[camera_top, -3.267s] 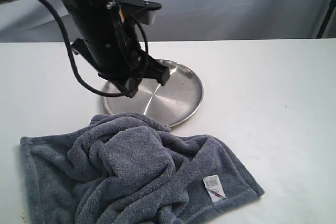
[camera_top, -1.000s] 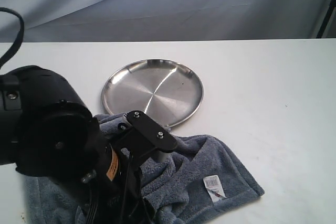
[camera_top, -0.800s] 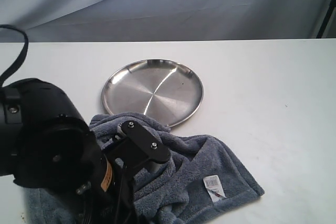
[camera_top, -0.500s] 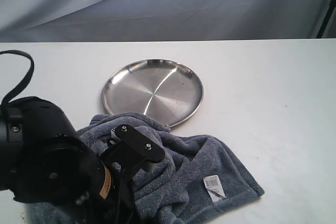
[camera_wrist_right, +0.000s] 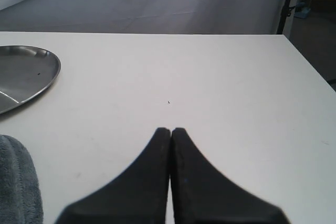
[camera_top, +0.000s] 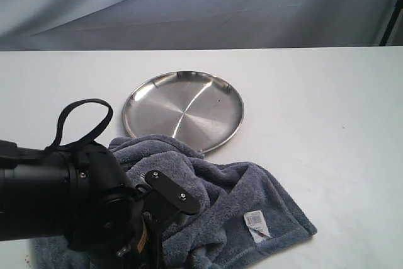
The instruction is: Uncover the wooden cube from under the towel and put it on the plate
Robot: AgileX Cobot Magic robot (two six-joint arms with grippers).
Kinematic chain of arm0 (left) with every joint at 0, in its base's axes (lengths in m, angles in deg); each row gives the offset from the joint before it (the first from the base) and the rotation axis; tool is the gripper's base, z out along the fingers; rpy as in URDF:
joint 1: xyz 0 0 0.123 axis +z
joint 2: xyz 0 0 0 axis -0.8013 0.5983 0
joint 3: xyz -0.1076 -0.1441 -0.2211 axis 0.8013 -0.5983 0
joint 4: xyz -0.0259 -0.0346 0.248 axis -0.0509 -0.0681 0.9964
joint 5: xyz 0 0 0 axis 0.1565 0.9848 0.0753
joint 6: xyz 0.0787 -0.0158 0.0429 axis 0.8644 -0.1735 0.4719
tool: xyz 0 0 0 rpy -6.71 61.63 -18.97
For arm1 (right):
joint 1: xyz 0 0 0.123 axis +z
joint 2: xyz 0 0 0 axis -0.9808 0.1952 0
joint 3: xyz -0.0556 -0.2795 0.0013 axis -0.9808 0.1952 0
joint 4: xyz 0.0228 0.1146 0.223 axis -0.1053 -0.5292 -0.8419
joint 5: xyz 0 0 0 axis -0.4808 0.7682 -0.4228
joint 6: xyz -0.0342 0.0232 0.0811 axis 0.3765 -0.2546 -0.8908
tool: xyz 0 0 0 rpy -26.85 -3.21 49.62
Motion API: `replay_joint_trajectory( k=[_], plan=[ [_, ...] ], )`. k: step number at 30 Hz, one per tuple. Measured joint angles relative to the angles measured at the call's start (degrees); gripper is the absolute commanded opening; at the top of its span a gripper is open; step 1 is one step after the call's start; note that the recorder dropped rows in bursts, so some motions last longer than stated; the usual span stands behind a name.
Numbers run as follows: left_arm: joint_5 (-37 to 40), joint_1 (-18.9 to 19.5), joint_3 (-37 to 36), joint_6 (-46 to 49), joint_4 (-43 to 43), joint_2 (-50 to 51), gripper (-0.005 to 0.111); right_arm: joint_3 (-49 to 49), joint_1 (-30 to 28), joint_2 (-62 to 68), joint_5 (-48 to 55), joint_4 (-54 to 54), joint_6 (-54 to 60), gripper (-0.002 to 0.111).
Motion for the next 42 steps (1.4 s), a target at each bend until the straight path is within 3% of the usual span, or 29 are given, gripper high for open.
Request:
replay_joint_trajectory(
  k=[3,11,18,20,26,29,32,42],
  plan=[
    [0.0,0.0,0.0,-0.1,0.0,0.2,0.052,0.0,0.0,0.0,0.0,0.0,0.0,0.000],
    [0.0,0.0,0.0,-0.1,0.0,0.2,0.052,0.0,0.0,0.0,0.0,0.0,0.0,0.000],
    [0.2,0.0,0.0,-0.1,0.0,0.2,0.084,0.0,0.0,0.0,0.0,0.0,0.0,0.000],
    [0.2,0.0,0.0,-0.1,-0.3,0.2,0.087,0.0,0.0,0.0,0.0,0.0,0.0,0.000],
    [7.1,0.0,2.4,-0.1,-1.1,0.3,0.087,0.0,0.0,0.0,0.0,0.0,0.0,0.000],
    [15.1,0.0,8.6,0.4,-1.2,0.3,0.087,0.0,0.0,0.0,0.0,0.0,0.0,0.000],
    [17.9,0.0,13.5,1.8,-1.2,0.3,0.087,0.0,0.0,0.0,0.0,0.0,0.0,0.000],
    [5.4,0.0,22.7,8.1,-1.2,3.1,0.087,0.0,0.0,0.0,0.0,0.0,0.0,0.000]
  ],
)
